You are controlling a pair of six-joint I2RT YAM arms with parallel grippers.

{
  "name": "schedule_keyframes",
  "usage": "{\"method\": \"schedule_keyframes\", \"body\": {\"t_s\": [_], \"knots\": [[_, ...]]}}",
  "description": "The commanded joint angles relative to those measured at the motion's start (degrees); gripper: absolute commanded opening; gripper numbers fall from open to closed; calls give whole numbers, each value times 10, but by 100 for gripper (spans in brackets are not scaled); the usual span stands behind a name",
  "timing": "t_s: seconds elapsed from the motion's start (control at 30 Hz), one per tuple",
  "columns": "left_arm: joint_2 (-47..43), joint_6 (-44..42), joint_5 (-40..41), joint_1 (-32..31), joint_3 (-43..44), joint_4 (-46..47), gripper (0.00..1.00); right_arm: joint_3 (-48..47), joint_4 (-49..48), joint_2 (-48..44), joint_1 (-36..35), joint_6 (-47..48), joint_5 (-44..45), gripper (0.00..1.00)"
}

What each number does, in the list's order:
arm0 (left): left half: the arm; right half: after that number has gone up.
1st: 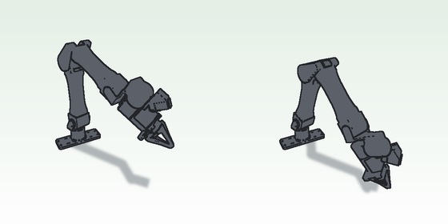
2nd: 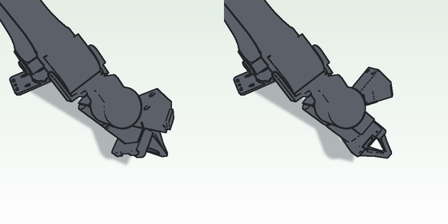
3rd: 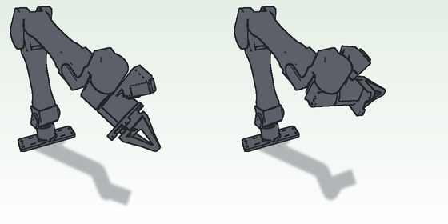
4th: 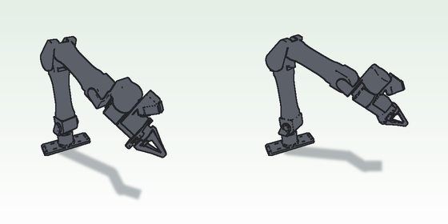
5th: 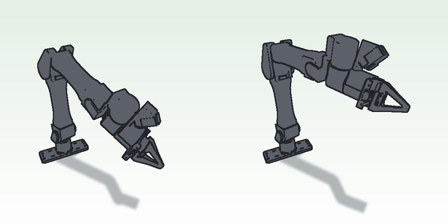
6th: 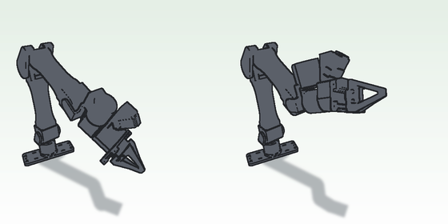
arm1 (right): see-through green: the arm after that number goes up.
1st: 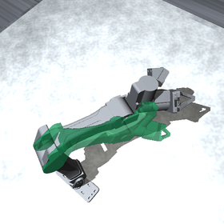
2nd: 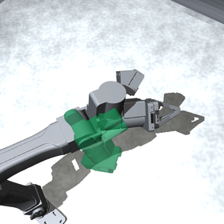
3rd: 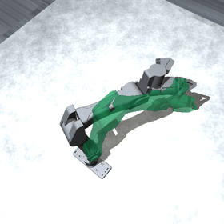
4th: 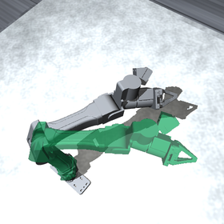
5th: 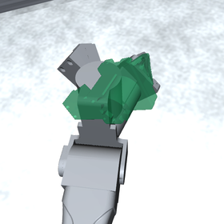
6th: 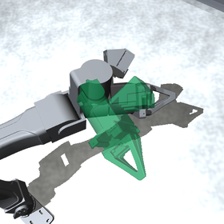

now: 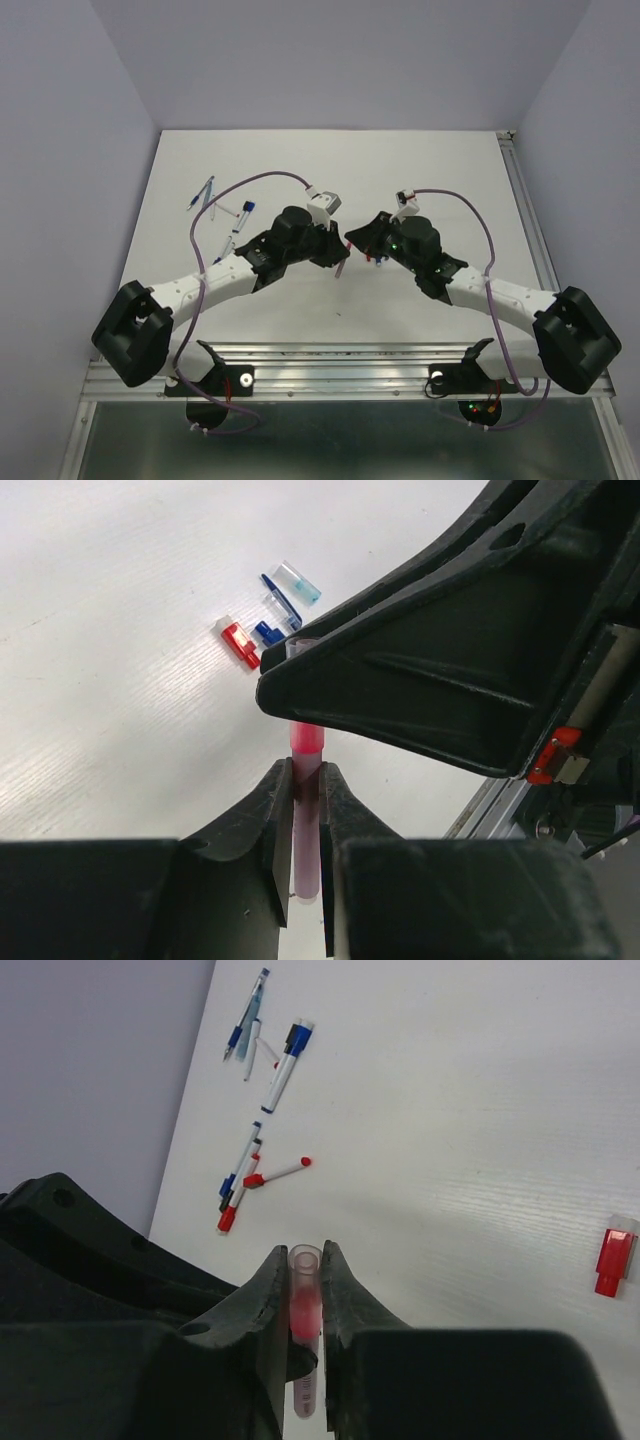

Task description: Open the pen caps

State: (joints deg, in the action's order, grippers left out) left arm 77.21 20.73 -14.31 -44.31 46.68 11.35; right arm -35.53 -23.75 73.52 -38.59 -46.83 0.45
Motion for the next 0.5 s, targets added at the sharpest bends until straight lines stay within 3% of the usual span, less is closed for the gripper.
{"method": "schedule_keyframes", "body": {"t_s": [0.0, 0.03, 0.1, 0.2, 0.47], "knots": [[-2, 6, 8, -2, 32, 19, 0, -37, -14, 0, 3, -4, -1, 4], [0, 5, 7, -3, 32, 16, 0, -38, -12, -2, 4, -5, -2, 1], [9, 3, 8, -3, 35, 6, 14, -39, -7, -6, 4, -12, -1, 1], [19, 0, 10, -5, 39, -2, 25, -45, 12, -17, 3, -26, 3, 1], [50, -9, 38, -17, 57, -28, 27, -48, 45, -49, 4, -58, -2, 1]]}}
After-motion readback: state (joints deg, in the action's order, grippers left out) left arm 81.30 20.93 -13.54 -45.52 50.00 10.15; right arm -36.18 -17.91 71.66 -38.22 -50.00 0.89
